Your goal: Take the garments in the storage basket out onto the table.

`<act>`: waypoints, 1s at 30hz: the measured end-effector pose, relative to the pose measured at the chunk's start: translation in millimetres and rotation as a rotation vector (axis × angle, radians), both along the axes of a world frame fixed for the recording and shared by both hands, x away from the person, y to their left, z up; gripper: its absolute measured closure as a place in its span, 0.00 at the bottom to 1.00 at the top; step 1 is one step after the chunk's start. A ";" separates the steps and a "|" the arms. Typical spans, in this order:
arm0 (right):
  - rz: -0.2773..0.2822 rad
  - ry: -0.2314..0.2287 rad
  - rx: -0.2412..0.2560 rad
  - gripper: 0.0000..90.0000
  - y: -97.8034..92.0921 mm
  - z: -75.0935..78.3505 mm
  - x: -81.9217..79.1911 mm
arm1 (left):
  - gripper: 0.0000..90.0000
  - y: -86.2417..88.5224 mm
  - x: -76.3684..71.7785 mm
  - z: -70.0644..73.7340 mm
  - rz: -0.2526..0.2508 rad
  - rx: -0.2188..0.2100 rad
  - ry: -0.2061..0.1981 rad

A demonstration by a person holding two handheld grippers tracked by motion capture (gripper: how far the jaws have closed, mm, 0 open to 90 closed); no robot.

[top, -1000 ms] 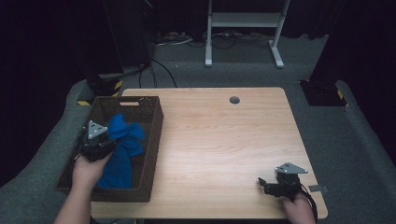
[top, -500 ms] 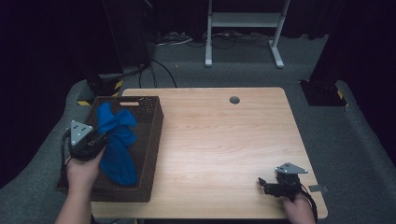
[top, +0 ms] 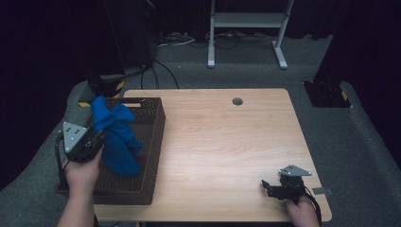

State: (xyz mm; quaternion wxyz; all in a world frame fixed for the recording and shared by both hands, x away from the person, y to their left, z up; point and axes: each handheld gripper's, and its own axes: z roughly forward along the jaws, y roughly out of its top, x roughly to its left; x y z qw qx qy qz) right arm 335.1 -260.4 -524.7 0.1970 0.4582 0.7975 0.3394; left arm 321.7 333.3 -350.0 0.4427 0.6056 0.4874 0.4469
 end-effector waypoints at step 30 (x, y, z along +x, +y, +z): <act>0.000 0.000 0.000 0.12 0.0 0.0 0.0 | 0.83 -8.7 -19.6 56.0 0.020 0.003 -0.209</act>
